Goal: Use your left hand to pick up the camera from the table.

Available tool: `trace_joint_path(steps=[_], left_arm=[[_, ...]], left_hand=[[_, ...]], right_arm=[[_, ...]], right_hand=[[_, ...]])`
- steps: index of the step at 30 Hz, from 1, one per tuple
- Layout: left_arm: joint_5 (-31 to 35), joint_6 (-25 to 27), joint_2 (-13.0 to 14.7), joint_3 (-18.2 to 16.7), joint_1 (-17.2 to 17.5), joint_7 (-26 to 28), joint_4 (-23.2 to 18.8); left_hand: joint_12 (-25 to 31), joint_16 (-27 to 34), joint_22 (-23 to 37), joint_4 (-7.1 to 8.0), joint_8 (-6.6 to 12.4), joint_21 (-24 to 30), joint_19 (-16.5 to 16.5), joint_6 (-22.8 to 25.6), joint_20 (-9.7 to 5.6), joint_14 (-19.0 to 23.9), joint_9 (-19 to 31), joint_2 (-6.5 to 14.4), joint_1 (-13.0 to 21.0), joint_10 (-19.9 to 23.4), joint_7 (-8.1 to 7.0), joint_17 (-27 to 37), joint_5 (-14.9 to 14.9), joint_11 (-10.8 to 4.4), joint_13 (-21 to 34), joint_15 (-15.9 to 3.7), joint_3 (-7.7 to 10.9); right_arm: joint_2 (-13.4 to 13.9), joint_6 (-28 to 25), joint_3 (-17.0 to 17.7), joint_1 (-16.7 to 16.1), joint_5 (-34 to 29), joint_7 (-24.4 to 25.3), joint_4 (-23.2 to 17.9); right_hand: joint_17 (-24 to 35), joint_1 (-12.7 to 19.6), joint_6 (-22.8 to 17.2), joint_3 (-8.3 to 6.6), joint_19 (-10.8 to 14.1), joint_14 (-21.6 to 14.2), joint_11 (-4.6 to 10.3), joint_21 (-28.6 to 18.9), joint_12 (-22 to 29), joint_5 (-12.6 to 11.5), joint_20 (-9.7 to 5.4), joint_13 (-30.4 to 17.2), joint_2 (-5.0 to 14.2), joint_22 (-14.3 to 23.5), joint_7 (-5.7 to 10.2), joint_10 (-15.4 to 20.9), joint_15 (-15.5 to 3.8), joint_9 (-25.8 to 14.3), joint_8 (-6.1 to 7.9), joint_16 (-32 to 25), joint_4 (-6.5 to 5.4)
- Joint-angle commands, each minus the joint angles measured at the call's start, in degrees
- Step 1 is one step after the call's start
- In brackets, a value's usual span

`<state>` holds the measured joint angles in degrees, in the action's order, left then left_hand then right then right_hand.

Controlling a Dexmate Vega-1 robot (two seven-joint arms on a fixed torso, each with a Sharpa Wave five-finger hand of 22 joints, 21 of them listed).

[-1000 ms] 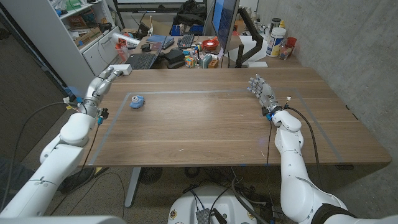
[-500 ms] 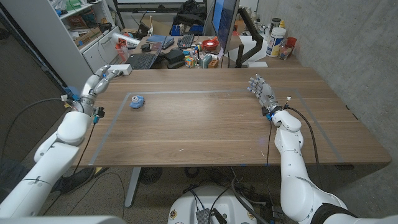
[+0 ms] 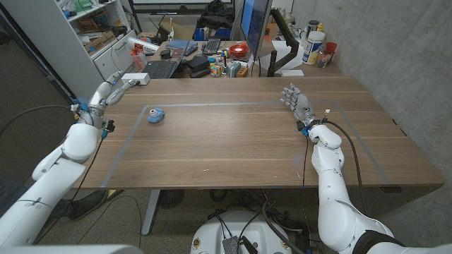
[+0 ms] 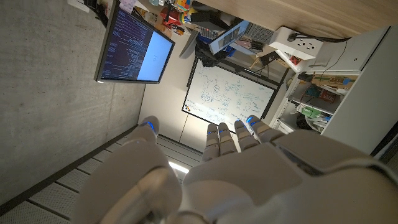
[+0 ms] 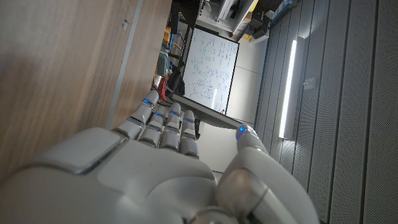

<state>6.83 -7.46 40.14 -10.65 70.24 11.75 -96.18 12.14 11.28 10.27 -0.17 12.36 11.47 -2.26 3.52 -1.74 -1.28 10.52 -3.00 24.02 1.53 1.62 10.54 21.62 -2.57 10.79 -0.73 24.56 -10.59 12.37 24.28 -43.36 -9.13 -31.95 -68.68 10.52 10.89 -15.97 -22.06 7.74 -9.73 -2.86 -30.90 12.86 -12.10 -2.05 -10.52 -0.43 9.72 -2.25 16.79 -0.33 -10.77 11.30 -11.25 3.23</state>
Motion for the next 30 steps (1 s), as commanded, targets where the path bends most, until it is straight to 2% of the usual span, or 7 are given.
trace_joint_path(steps=[1,5,7,11,16,19,30], left_arm=[[5.25,1.28,3.33,0.99,-0.87,0.93,-0.05],[6.82,1.95,4.09,1.25,-0.89,1.28,-0.25],[7.97,2.46,4.65,1.45,-0.82,1.53,-0.35],[9.40,3.41,5.59,1.66,-0.78,1.54,-0.54],[11.15,5.23,6.95,1.70,-0.64,1.20,-1.29],[12.18,6.46,7.61,1.57,-0.47,1.09,-2.12],[15.08,10.90,9.25,1.09,0.27,0.18,-4.12]], left_hand=[[0.54,0.36,0.08,-0.24,0.40,0.65,0.69,0.64,-1.11,0.66,0.31,-0.02,0.55,0.52,-0.26,0.10,0.38,-0.49,0.20,0.00,0.12],[0.87,0.56,0.12,-0.37,0.48,0.85,1.39,1.23,-0.93,1.60,0.32,-0.01,0.85,1.77,-0.54,0.16,0.45,-0.86,0.23,-0.14,0.04],[1.20,1.06,0.15,-0.47,0.83,1.26,2.77,2.65,-1.16,3.50,0.33,-0.05,1.11,3.17,-0.79,0.24,0.53,-1.79,0.31,-1.08,-0.11],[1.66,1.30,0.17,-0.59,1.23,1.64,4.19,4.28,-1.41,4.97,0.34,-0.16,1.36,5.04,-1.19,0.29,0.60,-2.09,0.40,-1.68,-0.31],[2.02,1.50,0.19,-0.68,1.40,1.93,5.45,5.39,-0.69,6.34,0.36,-0.24,1.59,6.74,-1.60,0.34,0.69,-2.67,0.50,-2.01,-0.49],[2.10,1.55,0.19,-0.77,1.50,2.24,6.63,6.09,0.74,7.06,0.37,-0.33,1.78,7.44,-2.13,0.36,0.75,-3.01,0.56,-2.26,-0.60],[1.90,1.40,0.16,-1.05,1.37,2.98,10.02,7.27,5.60,8.53,0.39,-0.80,2.30,8.49,-2.76,0.36,0.83,-2.40,0.70,-1.86,-1.02]], right_arm=[[-0.25,0.14,-0.03,-0.17,0.00,0.62,0.05],[-0.28,0.37,-0.08,-0.04,-0.02,0.74,0.26],[-0.32,0.33,-0.12,-0.06,-0.05,0.80,0.16],[-0.43,0.18,-0.22,-0.21,-0.14,0.92,-0.20],[-0.57,0.27,-0.28,-0.36,-0.07,1.03,-0.37],[-0.64,0.40,-0.24,-0.43,0.07,1.08,-0.46],[-0.55,0.29,-0.25,-0.76,0.10,1.33,-1.06]], right_hand=[[0.18,0.23,-0.45,-0.14,0.52,-0.54,-0.06,0.26,-0.10,-0.31,-0.76,-0.15,0.43,0.20,0.06,0.33,0.00,-0.25,0.17,-0.05,0.25],[0.18,0.22,-0.45,-0.12,0.54,-0.56,-0.02,0.35,-0.11,-0.31,-0.75,-0.15,0.44,0.21,0.04,0.35,0.07,-0.25,0.16,-0.05,0.26],[0.18,0.21,-0.41,-0.11,0.58,-0.56,-0.02,0.39,-0.11,-0.31,-0.76,-0.16,0.44,0.21,0.07,0.36,0.06,-0.25,0.14,-0.04,0.26],[0.18,0.19,-0.45,-0.09,0.59,-0.57,-0.13,0.50,-0.13,-0.31,-0.74,-0.16,0.45,0.21,0.02,0.34,0.13,-0.25,0.14,-0.03,0.27],[0.18,0.19,-0.46,-0.07,0.65,-0.61,-0.06,0.63,-0.16,-0.32,-0.71,-0.16,0.47,0.21,0.06,0.32,0.14,-0.25,0.14,-0.03,0.29],[0.18,0.19,-0.47,-0.06,0.71,-0.57,-0.08,0.67,-0.16,-0.32,-0.79,-0.16,0.48,0.22,0.13,0.34,0.08,-0.25,0.14,-0.01,0.30],[0.17,0.19,-0.42,-0.03,0.79,-0.65,-0.05,0.93,-0.19,-0.33,-0.74,-0.16,0.52,0.22,0.14,0.36,0.07,-0.25,0.10,0.00,0.34]])
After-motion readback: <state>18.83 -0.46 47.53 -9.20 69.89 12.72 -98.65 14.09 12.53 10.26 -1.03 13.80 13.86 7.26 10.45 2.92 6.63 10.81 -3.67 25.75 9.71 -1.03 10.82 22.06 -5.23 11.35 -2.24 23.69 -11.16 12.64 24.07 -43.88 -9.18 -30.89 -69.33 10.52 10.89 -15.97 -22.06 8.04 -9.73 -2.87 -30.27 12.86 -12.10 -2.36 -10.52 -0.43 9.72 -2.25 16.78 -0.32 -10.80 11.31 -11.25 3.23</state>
